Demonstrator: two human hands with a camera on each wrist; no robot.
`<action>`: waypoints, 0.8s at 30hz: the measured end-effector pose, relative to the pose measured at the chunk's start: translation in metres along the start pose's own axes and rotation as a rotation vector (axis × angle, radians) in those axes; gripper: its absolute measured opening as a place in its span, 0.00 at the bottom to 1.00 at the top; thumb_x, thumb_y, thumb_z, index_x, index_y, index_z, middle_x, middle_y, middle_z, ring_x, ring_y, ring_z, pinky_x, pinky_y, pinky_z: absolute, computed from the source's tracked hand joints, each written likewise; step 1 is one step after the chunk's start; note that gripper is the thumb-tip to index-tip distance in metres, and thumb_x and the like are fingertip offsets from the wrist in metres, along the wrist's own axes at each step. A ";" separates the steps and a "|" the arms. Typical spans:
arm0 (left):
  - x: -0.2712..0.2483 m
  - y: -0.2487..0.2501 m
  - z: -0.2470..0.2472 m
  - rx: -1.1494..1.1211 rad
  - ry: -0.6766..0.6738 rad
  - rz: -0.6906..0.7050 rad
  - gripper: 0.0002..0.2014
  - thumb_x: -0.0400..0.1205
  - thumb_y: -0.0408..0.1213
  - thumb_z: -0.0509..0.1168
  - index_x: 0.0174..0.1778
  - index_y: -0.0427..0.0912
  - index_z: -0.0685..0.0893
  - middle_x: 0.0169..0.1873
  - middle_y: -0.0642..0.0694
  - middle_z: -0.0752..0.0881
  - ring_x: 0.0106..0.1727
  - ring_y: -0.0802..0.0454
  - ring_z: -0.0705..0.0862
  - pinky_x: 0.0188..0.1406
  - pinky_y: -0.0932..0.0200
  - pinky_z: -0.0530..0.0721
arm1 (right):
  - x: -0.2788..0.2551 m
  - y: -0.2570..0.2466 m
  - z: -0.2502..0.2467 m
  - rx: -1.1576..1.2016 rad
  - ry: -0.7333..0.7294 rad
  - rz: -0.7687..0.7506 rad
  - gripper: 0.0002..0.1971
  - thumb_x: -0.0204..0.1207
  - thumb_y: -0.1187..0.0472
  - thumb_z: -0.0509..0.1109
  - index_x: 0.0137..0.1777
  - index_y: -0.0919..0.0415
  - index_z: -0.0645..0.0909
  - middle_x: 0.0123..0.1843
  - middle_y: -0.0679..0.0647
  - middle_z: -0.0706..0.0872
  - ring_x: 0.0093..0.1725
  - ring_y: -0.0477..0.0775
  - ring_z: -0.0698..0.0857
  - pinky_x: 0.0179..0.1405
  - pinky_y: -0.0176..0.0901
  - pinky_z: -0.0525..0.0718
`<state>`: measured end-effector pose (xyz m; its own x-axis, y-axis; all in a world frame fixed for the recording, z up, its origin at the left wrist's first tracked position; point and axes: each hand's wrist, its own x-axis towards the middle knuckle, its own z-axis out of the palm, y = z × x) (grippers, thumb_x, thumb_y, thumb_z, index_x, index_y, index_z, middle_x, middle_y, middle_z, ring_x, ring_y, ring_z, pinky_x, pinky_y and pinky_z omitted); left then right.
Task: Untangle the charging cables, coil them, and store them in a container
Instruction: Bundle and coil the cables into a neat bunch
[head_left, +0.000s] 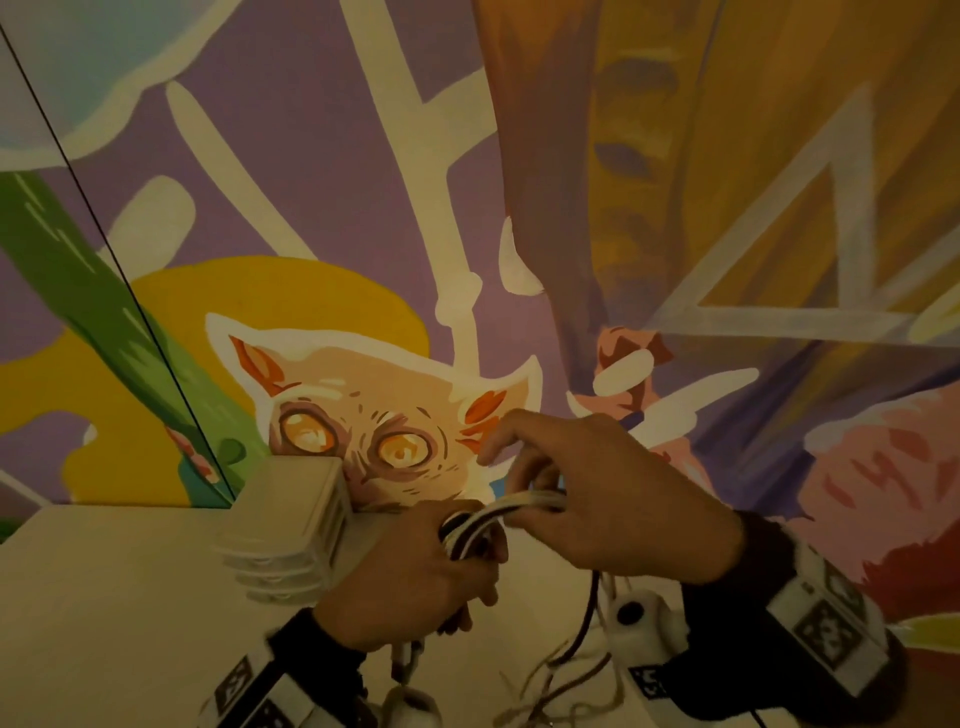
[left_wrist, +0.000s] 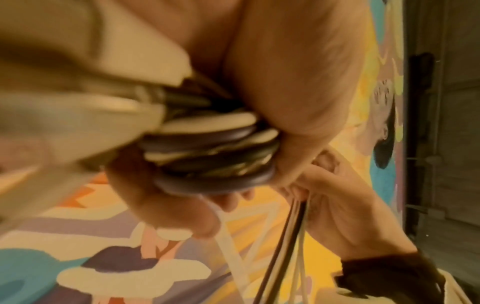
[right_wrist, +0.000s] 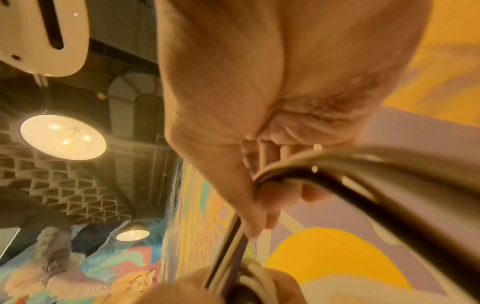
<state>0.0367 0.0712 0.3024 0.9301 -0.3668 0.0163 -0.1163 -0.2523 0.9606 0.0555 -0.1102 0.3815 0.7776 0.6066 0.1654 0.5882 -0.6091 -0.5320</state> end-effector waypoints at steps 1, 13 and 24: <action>0.000 0.000 0.001 -0.077 0.012 0.012 0.05 0.74 0.29 0.64 0.40 0.41 0.84 0.32 0.38 0.87 0.31 0.30 0.84 0.31 0.37 0.87 | 0.002 0.001 0.002 -0.024 0.076 -0.040 0.18 0.75 0.62 0.74 0.61 0.44 0.76 0.46 0.42 0.86 0.44 0.45 0.86 0.48 0.36 0.87; -0.008 0.002 0.003 -0.690 0.150 0.109 0.20 0.65 0.33 0.67 0.54 0.32 0.85 0.33 0.28 0.81 0.27 0.38 0.79 0.29 0.50 0.82 | 0.004 0.018 0.056 -0.241 0.324 0.099 0.18 0.82 0.50 0.50 0.66 0.54 0.73 0.41 0.53 0.87 0.33 0.51 0.78 0.30 0.33 0.66; -0.002 0.012 0.006 -0.547 0.415 0.021 0.13 0.69 0.41 0.71 0.48 0.41 0.90 0.44 0.32 0.89 0.47 0.28 0.86 0.44 0.32 0.87 | 0.008 -0.002 0.078 -0.670 0.097 0.088 0.12 0.57 0.61 0.77 0.21 0.53 0.76 0.14 0.49 0.59 0.15 0.50 0.55 0.20 0.39 0.61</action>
<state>0.0312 0.0635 0.3127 0.9988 0.0340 0.0362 -0.0443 0.2795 0.9591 0.0427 -0.0643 0.3195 0.8268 0.5107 0.2356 0.5080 -0.8579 0.0769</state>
